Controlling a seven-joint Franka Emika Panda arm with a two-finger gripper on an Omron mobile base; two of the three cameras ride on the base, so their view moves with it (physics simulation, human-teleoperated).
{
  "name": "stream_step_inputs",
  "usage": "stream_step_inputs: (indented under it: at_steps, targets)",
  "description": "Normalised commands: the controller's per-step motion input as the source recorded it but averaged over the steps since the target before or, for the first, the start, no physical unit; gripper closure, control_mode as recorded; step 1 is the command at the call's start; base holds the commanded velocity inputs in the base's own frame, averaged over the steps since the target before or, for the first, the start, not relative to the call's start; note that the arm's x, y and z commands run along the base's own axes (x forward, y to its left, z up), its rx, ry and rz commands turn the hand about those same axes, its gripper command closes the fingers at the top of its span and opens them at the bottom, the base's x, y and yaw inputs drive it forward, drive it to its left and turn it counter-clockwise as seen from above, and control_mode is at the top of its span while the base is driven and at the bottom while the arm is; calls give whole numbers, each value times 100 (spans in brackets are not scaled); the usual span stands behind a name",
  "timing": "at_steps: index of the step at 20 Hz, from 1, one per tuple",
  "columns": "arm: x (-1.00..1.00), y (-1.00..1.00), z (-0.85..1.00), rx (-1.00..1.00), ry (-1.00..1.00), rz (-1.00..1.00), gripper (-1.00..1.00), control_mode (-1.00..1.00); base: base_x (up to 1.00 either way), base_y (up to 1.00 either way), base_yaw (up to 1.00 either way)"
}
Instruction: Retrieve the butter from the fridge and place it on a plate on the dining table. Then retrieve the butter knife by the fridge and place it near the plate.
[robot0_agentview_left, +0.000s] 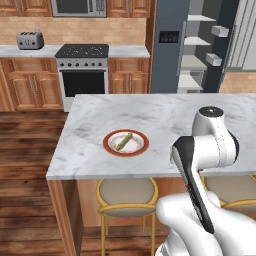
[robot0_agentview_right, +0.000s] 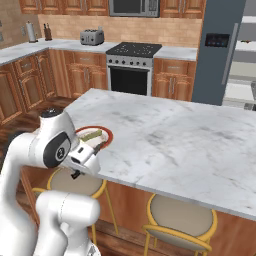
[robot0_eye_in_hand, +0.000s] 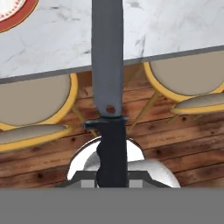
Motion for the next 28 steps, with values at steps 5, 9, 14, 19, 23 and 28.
stream_step_inputs:
  at_steps: [5, 9, 14, 19, 23, 28]
  targets:
    - [69, -58, 6, 20, 18, 0, 100, -100, 0, 0, 0]
    - [93, -24, 0, 15, 17, 0, 100, -100, 0, 0, 0]
    - [96, -2, -6, 2, 9, 0, 100, -100, 0, 0, 0]
    - [85, 0, -21, 0, 3, 0, 100, -100, 0, 0, 0]
    - [73, 0, -33, 0, 0, 0, 100, -100, 0, 0, 0]
    - [50, 0, -38, 0, 0, -2, 100, -100, 0, 0, 0]
